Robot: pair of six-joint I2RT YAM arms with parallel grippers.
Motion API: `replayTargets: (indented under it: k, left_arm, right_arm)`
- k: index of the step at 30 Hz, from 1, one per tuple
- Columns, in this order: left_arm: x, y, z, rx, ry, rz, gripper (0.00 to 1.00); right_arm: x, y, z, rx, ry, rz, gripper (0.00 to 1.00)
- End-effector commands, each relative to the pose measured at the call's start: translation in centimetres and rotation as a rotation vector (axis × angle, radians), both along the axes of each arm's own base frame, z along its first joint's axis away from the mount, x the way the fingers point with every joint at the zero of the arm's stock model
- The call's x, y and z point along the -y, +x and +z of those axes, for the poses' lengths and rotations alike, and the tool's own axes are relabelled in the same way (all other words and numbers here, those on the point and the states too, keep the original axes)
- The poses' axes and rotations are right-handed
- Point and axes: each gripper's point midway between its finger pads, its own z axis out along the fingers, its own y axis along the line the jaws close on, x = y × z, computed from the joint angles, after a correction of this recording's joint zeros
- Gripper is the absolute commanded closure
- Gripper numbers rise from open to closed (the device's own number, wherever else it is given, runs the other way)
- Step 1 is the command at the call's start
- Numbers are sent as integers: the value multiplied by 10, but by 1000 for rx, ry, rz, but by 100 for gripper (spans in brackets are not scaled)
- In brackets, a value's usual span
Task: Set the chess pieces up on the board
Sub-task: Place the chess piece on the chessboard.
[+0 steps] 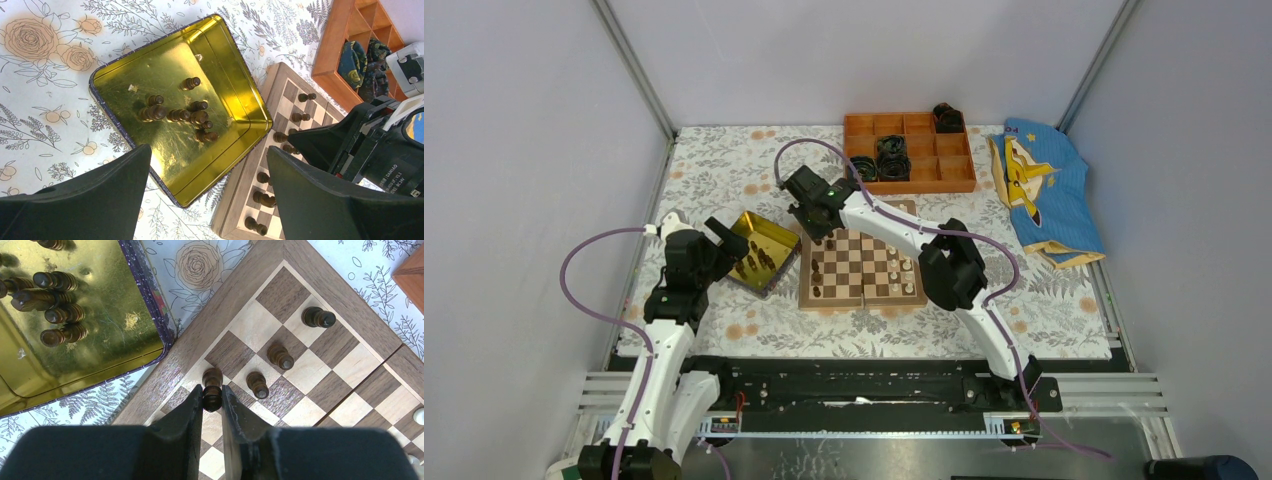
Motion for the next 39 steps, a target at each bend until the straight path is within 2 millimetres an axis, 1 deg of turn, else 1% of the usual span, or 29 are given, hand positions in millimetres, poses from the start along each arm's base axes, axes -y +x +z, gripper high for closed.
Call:
replayTargets:
  k: [1,5,14,19,21,25,29,39]
  left_arm:
    - [4,7,10,52,-5,-21,7]
    - [4,7,9,52,-4,-21,7]
    - [4,7,9,51,-4,-19,7]
    - [4,6,9,49,-4,-19,7]
    - [4,6,8,49,-4,-19,7]
    - [3,7,9,50,-3,-18,7]
    - [3,7,9,49,-3,-18,7]
    - [3,7,9,50,-3,-18,7]
  right_arm:
    - [2,8,7,18,2,-2,74]
    - [2,7,6,12,5,3,70]
    - [1,5,10,6,14,9,69]
    - [2,3,8,1,8,12,69]
    - [2,4,7,-1,6,13,71]
    - [2,2,6,-6,6,13,80]
    - [2,3,10,-1,13,13,88]
    - [4,1,18,0,20,12,93]
